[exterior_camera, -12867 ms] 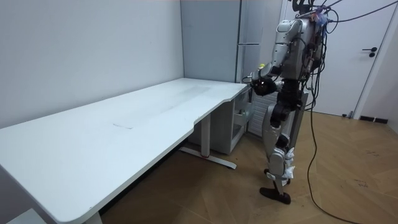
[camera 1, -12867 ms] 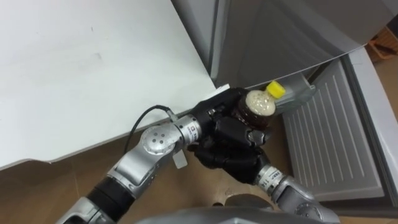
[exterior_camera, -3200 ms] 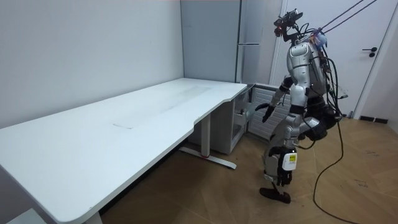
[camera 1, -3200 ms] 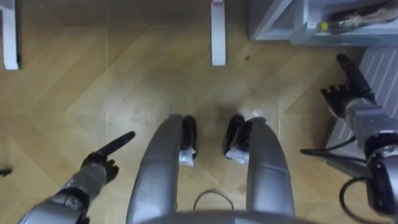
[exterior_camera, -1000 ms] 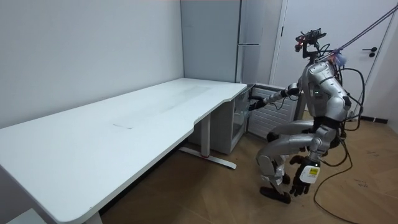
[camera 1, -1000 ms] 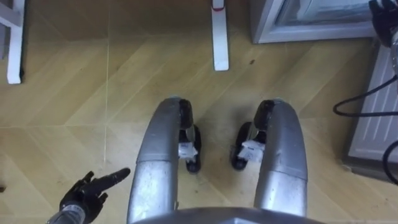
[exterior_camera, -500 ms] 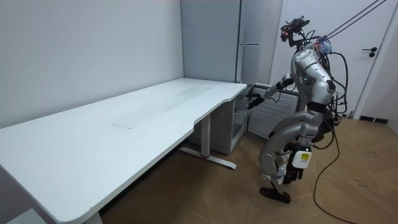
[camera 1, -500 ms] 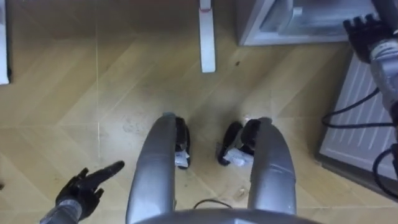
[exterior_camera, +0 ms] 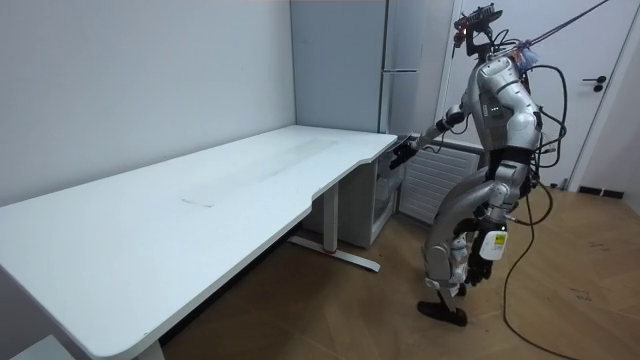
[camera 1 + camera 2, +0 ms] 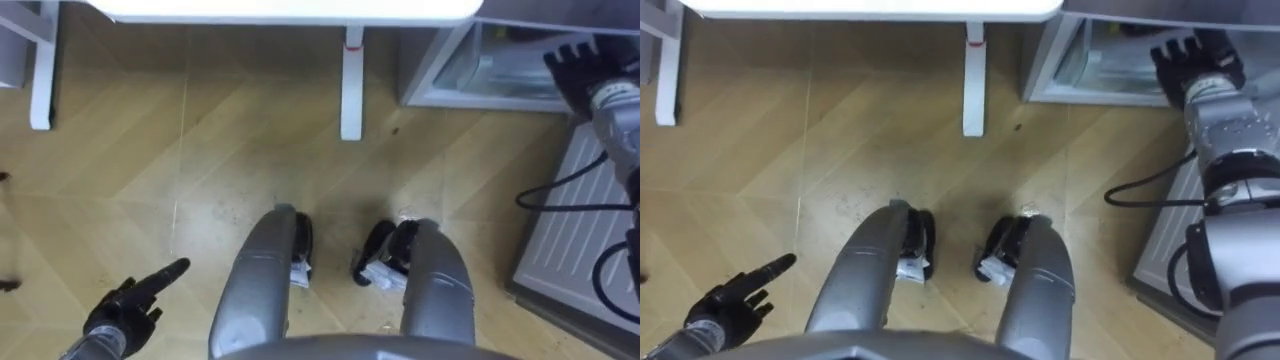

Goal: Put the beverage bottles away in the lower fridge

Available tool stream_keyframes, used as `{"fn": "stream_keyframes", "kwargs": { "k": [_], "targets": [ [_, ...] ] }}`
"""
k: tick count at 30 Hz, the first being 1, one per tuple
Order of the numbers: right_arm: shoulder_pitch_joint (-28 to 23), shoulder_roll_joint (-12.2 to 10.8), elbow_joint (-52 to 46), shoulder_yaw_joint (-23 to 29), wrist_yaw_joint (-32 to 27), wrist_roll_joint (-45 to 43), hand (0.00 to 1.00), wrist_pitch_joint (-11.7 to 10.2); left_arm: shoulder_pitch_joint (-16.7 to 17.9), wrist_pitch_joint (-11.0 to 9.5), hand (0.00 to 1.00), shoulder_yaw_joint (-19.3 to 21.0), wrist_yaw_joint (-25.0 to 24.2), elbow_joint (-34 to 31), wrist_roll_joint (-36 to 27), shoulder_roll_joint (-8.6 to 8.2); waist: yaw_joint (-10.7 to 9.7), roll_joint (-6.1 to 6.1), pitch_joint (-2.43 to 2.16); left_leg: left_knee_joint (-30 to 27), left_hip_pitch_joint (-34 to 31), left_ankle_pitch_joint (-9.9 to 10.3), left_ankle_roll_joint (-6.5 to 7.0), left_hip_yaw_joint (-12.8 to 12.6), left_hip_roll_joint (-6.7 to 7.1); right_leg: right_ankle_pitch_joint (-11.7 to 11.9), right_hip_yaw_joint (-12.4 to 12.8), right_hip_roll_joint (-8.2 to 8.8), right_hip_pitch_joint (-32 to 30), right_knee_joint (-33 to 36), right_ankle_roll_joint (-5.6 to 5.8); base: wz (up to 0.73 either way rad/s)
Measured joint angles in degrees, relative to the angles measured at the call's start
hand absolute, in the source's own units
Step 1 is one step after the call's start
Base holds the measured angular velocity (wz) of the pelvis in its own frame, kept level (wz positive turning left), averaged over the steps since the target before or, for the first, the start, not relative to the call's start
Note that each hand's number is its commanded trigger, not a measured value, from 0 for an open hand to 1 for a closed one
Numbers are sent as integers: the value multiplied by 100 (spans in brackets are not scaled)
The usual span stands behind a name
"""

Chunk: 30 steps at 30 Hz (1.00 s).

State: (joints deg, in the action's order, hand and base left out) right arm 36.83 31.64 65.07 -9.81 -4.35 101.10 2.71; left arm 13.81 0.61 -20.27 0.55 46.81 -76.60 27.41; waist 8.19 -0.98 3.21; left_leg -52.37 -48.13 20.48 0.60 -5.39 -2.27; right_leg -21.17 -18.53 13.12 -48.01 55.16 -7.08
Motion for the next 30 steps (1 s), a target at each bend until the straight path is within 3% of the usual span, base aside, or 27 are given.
{"fn": "stream_keyframes", "kwargs": {
  "k": [2, 6, 9, 16, 19, 25, 30],
  "targets": [
    [1, -1, -10, 38, -164, -4, 0, 54, 4, 49, 0, 110, -17, 6, 2, -26, 8, -3, 5, 118, 72, -57, -51, 31, 9, 16, -48, 2, 86, -83, -20, 12],
    [3, -1, -186, 82, -643, -11, 0, 313, 24, 52, 0, 711, -137, 51, 139, -259, 14, -14, 12, 453, 297, -216, -125, 37, 46, 99, -75, -8, 261, -288, -80, 3],
    [3, -17, -179, 87, -888, -35, 0, 390, -6, -38, 0, 999, -236, 189, 319, -371, 17, -9, 17, 713, 469, -367, -165, 70, 98, 166, -146, -13, 424, -477, -115, 9],
    [19, -29, -195, 238, -1172, -218, 0, 460, -16, -45, 0, 1110, -260, 330, 529, -512, 109, 4, 21, 1022, 565, -589, -180, 94, 92, 324, -218, -112, 521, -793, -142, 1],
    [23, -29, -183, 386, -1170, -274, 0, 447, -85, -25, 0, 1108, -370, 350, 529, -549, 139, 44, 53, 1083, 553, -657, -182, 143, 94, 342, -276, -133, 545, -887, -86, 5],
    [37, -28, 238, 442, -549, -397, 0, 308, -250, 80, 0, 805, -462, 452, 719, -566, 232, 45, 67, 1147, 502, -699, -198, 175, 91, 404, -307, -167, 536, -992, -67, 2],
    [-20, 12, 317, 434, 180, -649, 0, 265, -405, 208, 0, 698, -588, 388, 722, -564, 166, 41, 66, 1198, 321, -758, -171, 258, 81, 570, -364, -256, 404, -1198, -104, -2]
  ]
}}
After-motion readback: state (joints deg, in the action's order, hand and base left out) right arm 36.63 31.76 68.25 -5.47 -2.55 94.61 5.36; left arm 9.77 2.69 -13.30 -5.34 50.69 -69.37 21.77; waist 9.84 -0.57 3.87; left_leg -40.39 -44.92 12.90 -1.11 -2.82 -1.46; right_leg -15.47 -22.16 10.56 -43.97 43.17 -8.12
